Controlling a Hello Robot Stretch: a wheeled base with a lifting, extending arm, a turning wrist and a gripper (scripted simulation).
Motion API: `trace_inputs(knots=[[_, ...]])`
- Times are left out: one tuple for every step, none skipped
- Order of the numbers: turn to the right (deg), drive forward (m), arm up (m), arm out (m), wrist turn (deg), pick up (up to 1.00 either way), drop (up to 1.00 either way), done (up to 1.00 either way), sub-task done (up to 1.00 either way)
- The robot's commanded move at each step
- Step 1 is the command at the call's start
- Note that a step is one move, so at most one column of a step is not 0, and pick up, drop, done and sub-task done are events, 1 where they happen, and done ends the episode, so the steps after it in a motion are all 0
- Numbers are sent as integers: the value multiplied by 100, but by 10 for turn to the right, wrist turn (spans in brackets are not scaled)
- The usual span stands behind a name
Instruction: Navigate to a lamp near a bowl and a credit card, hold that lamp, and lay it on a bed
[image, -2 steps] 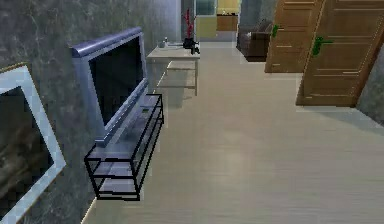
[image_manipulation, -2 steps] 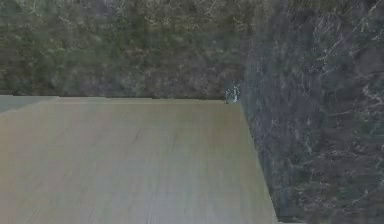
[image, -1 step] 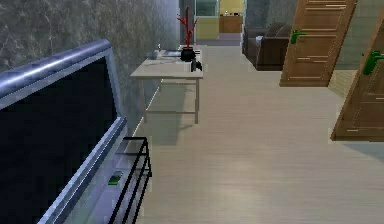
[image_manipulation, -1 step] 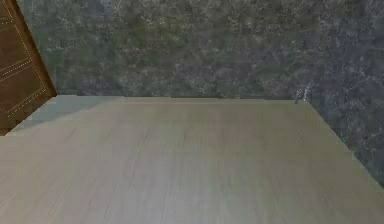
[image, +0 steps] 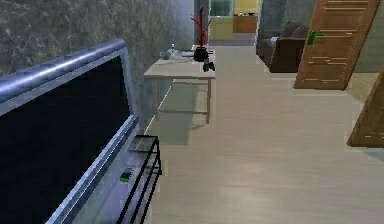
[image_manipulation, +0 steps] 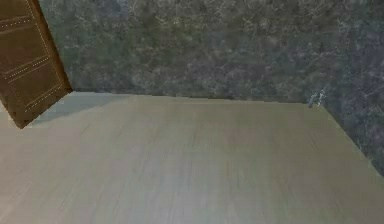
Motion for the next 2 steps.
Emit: trace_inputs(knots=[[0,100,0,0,0,0,0,0,0],[0,75,0,0,0,0,0,0,0]])
